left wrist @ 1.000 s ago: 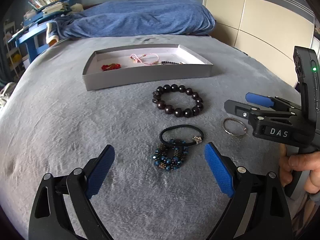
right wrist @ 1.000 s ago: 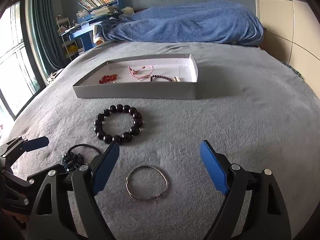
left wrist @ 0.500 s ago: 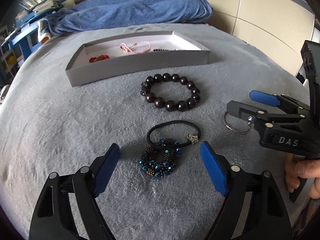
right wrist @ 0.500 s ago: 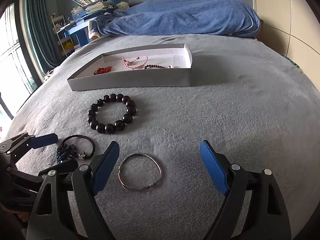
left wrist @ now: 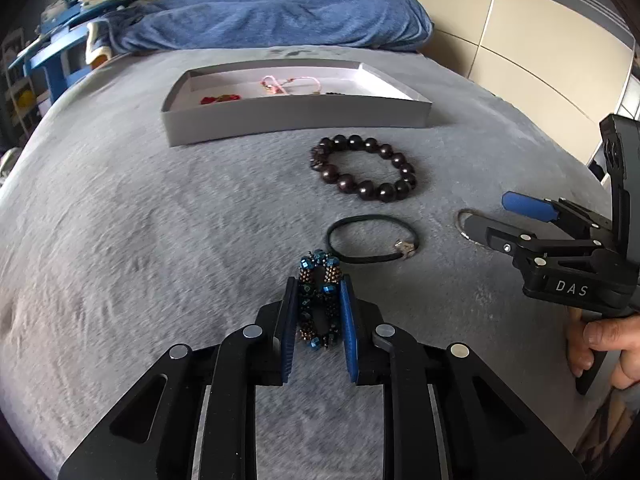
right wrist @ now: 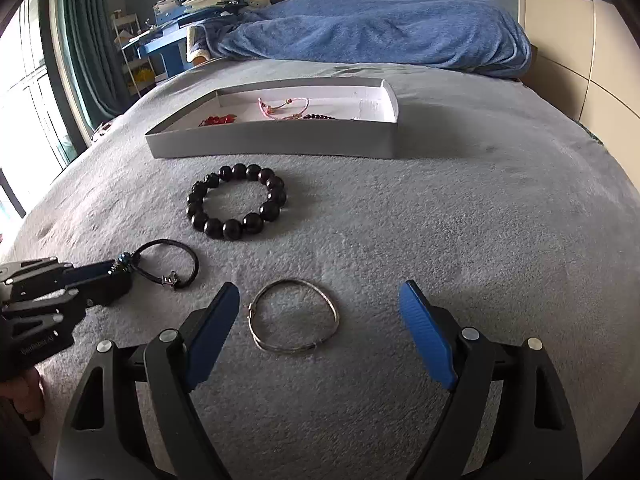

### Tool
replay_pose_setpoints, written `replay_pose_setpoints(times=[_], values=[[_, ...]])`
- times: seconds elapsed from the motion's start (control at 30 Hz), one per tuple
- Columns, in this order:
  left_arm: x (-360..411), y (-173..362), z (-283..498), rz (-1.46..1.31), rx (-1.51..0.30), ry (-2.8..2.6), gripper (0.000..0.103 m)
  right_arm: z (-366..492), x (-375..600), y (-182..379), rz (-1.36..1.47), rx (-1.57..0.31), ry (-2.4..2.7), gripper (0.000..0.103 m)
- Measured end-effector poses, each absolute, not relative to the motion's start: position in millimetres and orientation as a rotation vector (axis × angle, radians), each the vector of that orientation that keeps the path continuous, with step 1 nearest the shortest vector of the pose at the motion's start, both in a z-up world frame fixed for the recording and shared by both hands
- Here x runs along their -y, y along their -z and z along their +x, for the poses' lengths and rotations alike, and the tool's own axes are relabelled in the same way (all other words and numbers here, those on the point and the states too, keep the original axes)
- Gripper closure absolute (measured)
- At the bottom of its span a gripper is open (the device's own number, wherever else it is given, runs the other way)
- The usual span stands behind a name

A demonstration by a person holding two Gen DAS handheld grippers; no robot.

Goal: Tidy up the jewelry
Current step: 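Grasp the blue-black beaded bracelet with left gripper while right closes on silver bangle, then carry the beaded bracelet and silver bangle into the tray with both grippers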

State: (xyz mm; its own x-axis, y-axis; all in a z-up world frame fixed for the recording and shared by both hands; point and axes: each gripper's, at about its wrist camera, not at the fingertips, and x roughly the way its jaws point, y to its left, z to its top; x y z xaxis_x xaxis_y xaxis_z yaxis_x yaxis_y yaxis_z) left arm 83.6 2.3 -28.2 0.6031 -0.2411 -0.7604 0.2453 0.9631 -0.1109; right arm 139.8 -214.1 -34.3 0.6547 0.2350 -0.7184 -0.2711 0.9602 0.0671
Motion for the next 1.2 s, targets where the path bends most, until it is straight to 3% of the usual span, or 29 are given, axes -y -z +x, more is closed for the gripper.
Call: replay_pose_setpoints(times=[0.7, 0.87, 0.93, 1.2], values=[[-10, 33, 81, 0.015, -0.906, 0.268, 0.068, 144, 206, 43, -0.093, -0.859, -0.273, 0.023], [-10, 33, 82, 0.017, -0.901, 0.268, 0.075, 143, 201, 44, -0.118, -0.854, -0.289, 0.041], [-11, 32, 81, 0.014, -0.895, 0.271, 0.078, 141, 199, 43, -0.128, -0.847, -0.306, 0.054], [-14, 24, 75, -0.013, -0.861, 0.289, 0.082, 138, 204, 39, -0.094, -0.822, -0.322, 0.055]])
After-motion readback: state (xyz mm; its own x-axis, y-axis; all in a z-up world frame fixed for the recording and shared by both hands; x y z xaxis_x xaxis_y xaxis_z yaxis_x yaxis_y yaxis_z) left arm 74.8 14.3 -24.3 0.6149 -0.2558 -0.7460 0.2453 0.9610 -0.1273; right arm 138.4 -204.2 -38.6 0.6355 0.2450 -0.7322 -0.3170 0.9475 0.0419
